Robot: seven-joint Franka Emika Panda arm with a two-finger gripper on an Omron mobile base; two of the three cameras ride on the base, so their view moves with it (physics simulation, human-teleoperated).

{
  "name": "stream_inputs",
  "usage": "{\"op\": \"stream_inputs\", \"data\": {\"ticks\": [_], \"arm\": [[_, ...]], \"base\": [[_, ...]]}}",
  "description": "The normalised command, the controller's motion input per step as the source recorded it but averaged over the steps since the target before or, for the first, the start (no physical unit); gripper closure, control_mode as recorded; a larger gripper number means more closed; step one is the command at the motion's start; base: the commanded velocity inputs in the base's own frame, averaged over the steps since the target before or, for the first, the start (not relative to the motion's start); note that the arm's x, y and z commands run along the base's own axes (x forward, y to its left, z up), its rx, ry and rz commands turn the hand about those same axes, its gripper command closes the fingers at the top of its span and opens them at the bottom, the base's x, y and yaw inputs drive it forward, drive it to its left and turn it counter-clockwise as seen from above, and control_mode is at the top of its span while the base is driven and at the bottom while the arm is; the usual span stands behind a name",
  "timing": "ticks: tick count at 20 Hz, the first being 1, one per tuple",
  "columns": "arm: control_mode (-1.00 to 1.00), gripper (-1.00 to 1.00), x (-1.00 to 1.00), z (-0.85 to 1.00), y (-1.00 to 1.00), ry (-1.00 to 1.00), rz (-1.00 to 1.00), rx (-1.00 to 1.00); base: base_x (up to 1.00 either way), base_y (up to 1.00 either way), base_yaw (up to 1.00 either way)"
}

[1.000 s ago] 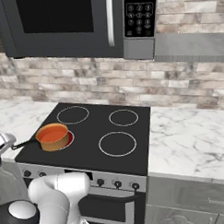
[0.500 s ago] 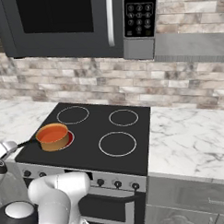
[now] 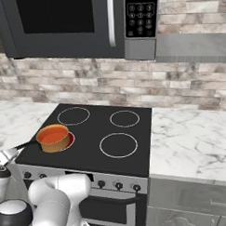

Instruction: Wait until the marinara sauce is simmered to a deep red color and then turn off the stove.

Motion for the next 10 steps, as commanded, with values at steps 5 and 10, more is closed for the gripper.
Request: {"op": "stream_inputs", "data": {"ticks": [5, 10], "arm": [[-1.0, -1.0, 0.0, -0.15, 0.25, -0.06, 0.0, 0.0], [-1.0, -1.0, 0.0, -0.17, 0.27, -0.03, 0.0, 0.0]], "base": [[0.0, 0.0, 0.0], [0.0, 0.0, 0.0]]}}
